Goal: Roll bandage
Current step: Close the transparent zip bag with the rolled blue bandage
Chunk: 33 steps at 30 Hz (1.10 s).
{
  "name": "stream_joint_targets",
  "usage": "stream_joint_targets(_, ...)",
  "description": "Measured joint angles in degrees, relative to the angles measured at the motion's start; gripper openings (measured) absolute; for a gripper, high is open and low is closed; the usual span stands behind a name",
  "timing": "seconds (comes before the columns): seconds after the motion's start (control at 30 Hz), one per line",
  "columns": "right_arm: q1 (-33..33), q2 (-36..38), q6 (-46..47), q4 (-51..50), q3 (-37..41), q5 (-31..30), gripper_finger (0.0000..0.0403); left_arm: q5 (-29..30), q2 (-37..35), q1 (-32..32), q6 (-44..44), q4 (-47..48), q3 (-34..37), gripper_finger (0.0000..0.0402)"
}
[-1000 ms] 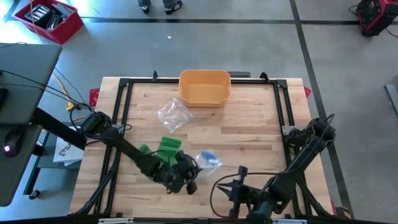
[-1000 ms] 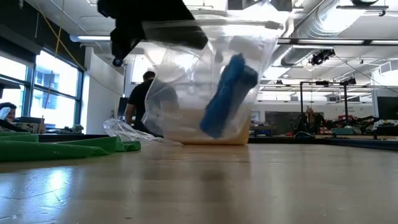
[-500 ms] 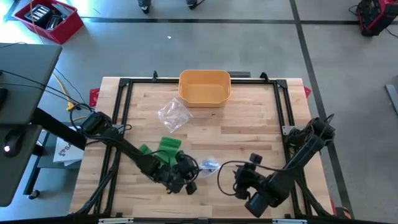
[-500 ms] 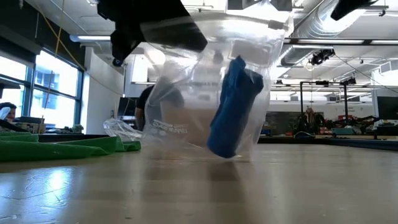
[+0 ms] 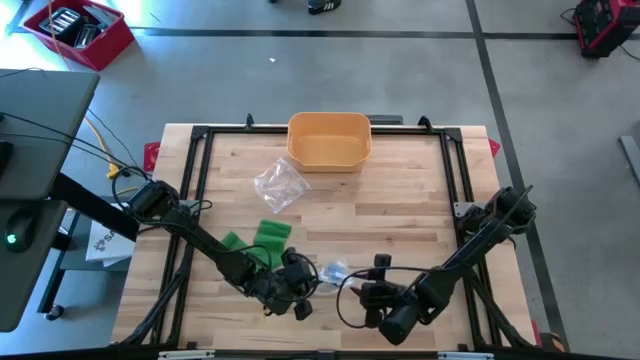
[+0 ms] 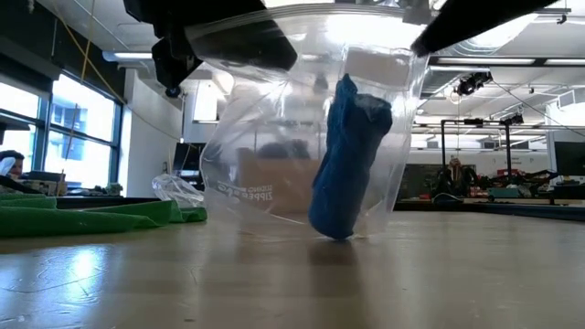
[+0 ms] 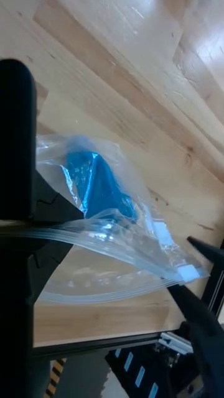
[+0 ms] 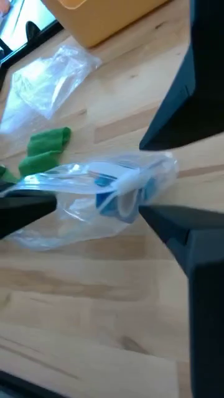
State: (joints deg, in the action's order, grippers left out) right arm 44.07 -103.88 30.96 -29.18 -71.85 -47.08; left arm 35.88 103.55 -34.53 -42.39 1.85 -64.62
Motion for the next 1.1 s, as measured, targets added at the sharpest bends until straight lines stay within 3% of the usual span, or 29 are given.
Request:
stream_joint_targets(0.2,-0.61,0.0,-1.14,0.83,0.45,2.64,0.0015,0.61,0.0,-0.03,1.68,0.08,0.02,0.0002)
stream_joint_targets(0.33,-0.57,0.0,-1.43,4.29,0.41,2.57,0.0009,-0.94,-1.42,0.23,3.96,1.01,0.02,0.0032)
stream_joint_targets(0.47,-0.53,0.0,-0.61,5.13,0.41,2.11,0.0003,-4.22,-4.72,1.36,5.52,4.67,0.02,0.0091)
stream_joint_targets(0.7,-2.5,1.5,11.57,4.88,0.39,1.81,0.0001,-4.17,-13.06,3.16,15.55,14.35,0.02,0.0186)
stream_joint_targets(0.87,-3.61,4.0,13.53,5.24,0.39,2.81,0.0,-5.28,-12.82,1.73,33.56,0.17,0.02,0.0197)
stream_joint_targets(1.1,-3.58,6.14,6.5,10.73,0.35,3.2,0.0,-4.48,-3.6,0.65,50.95,-20.93,0.01,0.0196)
